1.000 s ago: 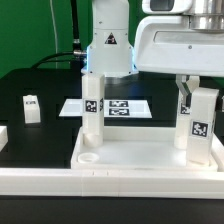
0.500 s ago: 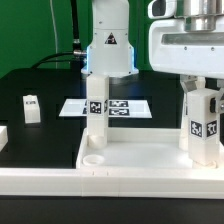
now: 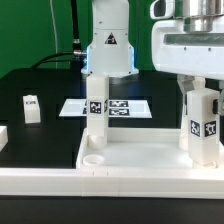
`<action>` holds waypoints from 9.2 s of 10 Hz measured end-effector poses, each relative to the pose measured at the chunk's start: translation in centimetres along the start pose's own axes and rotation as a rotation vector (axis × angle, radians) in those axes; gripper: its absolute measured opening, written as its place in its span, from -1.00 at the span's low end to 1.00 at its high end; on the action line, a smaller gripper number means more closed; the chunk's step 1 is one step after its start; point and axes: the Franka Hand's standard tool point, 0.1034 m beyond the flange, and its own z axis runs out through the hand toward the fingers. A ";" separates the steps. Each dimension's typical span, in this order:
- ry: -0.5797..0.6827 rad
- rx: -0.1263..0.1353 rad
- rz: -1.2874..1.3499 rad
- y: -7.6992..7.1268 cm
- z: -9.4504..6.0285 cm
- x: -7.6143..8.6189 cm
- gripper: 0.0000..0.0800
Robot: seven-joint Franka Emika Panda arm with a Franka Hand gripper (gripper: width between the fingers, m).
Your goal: Assemble desk
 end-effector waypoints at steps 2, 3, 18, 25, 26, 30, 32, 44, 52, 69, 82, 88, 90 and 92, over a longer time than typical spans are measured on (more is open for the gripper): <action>0.008 0.007 -0.161 -0.1 0.0 0.1 0.58; 0.008 0.007 -0.208 -0.1 0.0 0.2 0.61; 0.050 -0.071 -1.340 0.0 0.1 0.6 0.62; 0.050 -0.069 -1.284 0.1 0.1 0.6 -0.28; 0.052 -0.067 -1.220 0.1 0.1 0.6 -0.28; 0.057 -0.055 -0.943 0.1 0.1 0.6 -0.27; 0.054 -0.043 -0.716 0.2 0.2 0.7 -0.27; 0.046 -0.008 0.106 0.1 0.5 0.2 0.09; 0.059 -0.012 -0.444 -0.5 0.2 0.0 0.62; 0.076 -0.080 -1.287 -1.0 0.2 -0.9 -0.27; 0.032 -0.023 -0.036 -0.2 0.4 -0.1 -0.27; 0.042 -0.031 -0.197 -0.5 0.4 -0.6 0.53; 0.040 -0.034 -0.325 -0.4 0.4 -0.4 0.60; 0.038 -0.037 -0.467 -0.4 0.4 -0.4 0.62</action>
Offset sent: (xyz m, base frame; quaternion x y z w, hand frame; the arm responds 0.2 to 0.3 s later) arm 0.0000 0.0000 0.0000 0.0000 0.0000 -0.1938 0.9810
